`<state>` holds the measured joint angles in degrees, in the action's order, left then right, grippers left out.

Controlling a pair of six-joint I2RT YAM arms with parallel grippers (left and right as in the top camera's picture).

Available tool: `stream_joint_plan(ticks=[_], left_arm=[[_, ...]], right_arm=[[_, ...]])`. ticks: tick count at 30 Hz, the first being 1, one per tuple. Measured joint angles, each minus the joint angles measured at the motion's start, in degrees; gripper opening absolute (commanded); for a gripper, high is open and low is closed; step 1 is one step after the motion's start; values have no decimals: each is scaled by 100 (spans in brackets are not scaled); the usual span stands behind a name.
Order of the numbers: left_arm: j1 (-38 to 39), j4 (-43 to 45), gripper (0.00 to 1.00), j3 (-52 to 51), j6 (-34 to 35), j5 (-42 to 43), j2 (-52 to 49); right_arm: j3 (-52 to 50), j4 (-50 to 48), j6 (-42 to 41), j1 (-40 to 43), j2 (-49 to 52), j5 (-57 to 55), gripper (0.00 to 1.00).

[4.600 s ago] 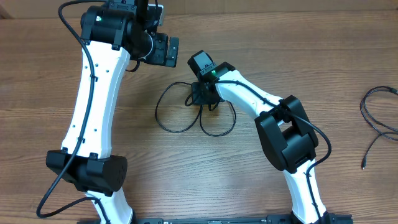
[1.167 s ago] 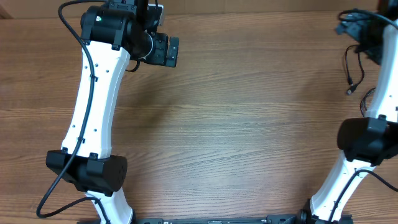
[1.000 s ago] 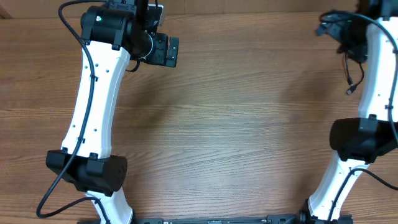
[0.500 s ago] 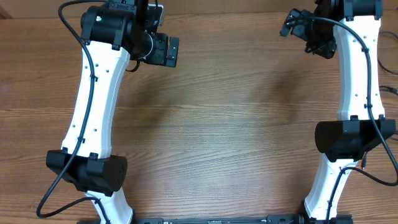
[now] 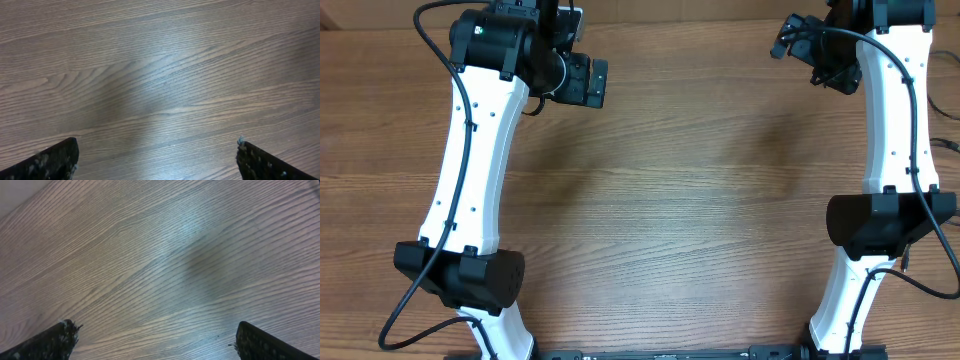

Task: Untangle cables

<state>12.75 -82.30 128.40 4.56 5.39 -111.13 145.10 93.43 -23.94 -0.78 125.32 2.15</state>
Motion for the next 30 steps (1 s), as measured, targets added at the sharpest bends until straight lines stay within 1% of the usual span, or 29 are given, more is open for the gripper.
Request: stream_joint_plan(ticks=[9,11,14,15,16,17,20,22,24,28,30], left_arm=[[0,-31,100,0,-9,-72,0],[0,125,99,-15,-9,-90,0],[0,769,100,-400,-9,-72,140],[0,1137,100,-804,-9,-52,323],[0,1217,100,-909,-9,-42,378],[0,1788,100,-1486,-9,-22,656],[0,2743,100,-2828,-11,15,1449],[0,3663,99,-3871,-11,22,2179],[0,4168,100,-4566,-11,26,2730],[0,5497,100,-6146,24,39,3941],[0,5989,99,-6673,142,35,4332]], right_arm=[[0,2,0,0,-2,0,100],[0,2,-2,0,0,0,100],[2,0,0,0,0,2,100],[0,0,2,0,0,2,100],[0,2,-2,0,-2,2,100],[2,0,0,0,0,2,100],[2,0,2,0,0,4,100],[2,4,0,0,0,2,100],[2,0,-2,0,0,2,100],[2,0,-2,0,0,0,100],[2,2,-2,0,0,0,100]])
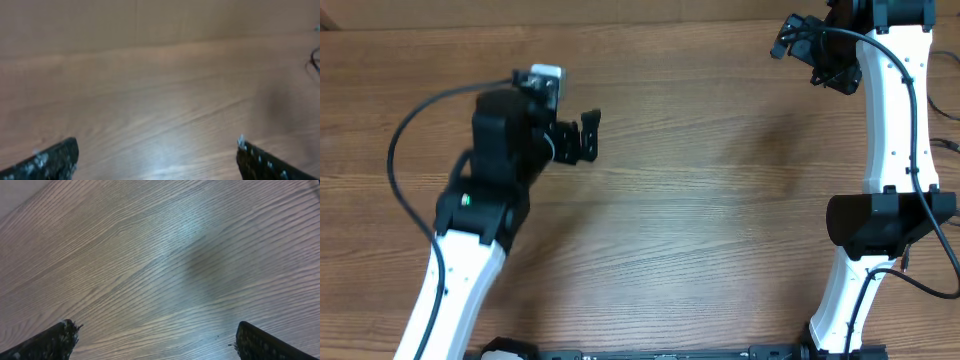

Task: Untangle cables

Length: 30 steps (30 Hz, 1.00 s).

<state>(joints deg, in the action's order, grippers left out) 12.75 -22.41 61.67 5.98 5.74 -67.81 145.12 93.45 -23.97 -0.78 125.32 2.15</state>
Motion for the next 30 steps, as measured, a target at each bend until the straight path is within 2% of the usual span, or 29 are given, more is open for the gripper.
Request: stream_joint_plan(ticks=[10,14,18,29,30], left_arm=[[0,3185,100,-2796,789,-345,2050],[-11,4074,99,-3755,938,-570,2857],[-210,4378,100,-4555,1043,-688,3679],[-809,4415,99,-5908,1405,-756,5316],[-835,4223,100,-6013,1449,-758,5480]], right_arm=[[-2,-2,2,0,0,4,100],[0,-4,2,0,0,0,100],[-2,0,0,0,0,2,100],[-2,-9,0,0,0,2,100],[0,-4,0,0,0,0,100]])
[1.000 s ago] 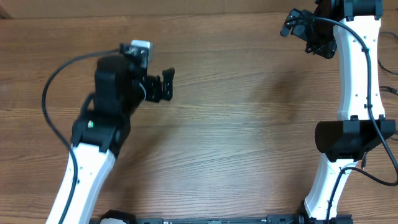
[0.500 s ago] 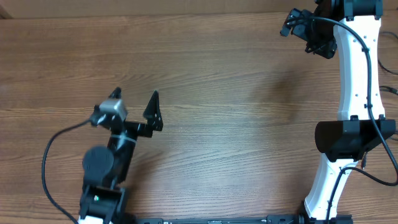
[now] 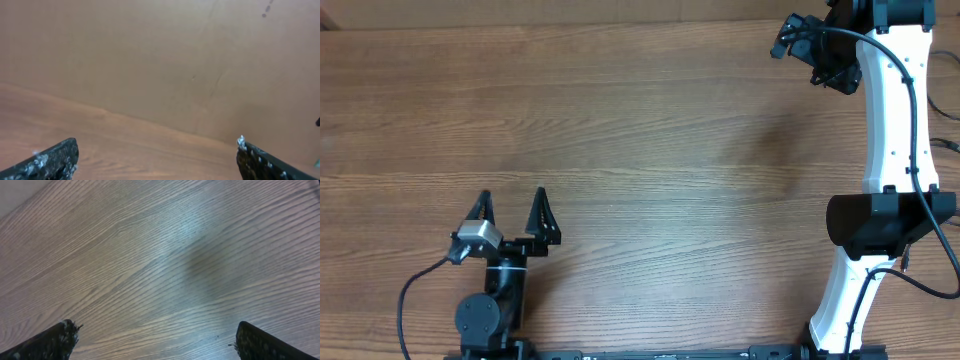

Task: Untangle cables

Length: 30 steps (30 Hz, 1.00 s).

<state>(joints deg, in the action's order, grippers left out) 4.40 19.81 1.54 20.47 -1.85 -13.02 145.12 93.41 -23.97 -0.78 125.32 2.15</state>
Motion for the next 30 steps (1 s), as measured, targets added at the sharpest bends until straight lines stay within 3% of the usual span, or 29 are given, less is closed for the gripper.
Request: stream_joint_plan(ticks=[4,11,18,30], left_arm=[[-55,-608,100,-103,61,-44,326],[-107,-2409,100,-105,-9,-96,1062],[-107,-2428,100,-103,-588,31,1213],[-107,-2430,100,-103,-612,35,1211]], right_arm=[[-2,-2,2,0,0,0,100],[-2,-9,2,0,0,2,100],[-2,-11,2,0,-2,2,100],[0,-11,2,0,-2,0,100]])
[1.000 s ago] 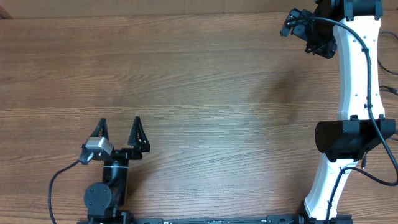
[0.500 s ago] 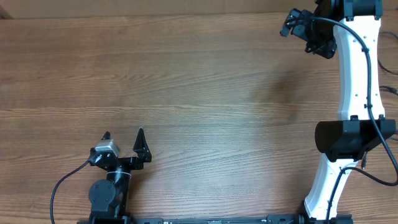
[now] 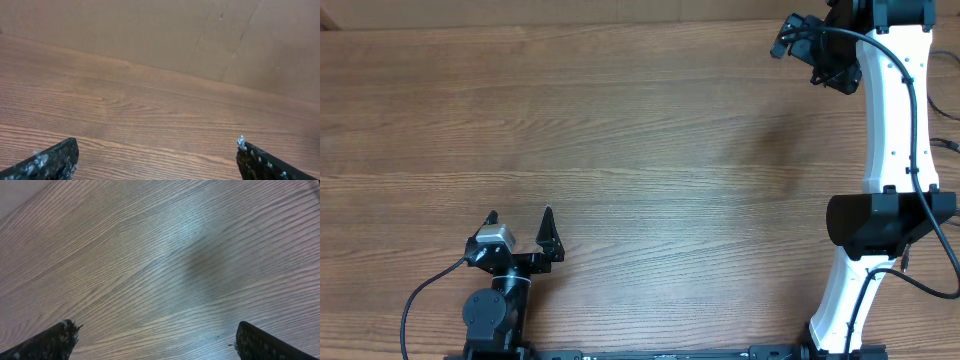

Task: Untangle cables

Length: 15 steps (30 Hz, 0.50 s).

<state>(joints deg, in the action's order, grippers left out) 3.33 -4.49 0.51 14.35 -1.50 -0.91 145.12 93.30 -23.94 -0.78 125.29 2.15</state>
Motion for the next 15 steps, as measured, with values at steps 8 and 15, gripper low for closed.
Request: stream_joint_plan(ticks=[8,15], left_arm=[[0,0,100,0,0,0,0],[0,0,100,0,-31,0,0]], right_arm=[[0,-2,-2,0,2,2,100],[-2,22,2,0,2,0,100]])
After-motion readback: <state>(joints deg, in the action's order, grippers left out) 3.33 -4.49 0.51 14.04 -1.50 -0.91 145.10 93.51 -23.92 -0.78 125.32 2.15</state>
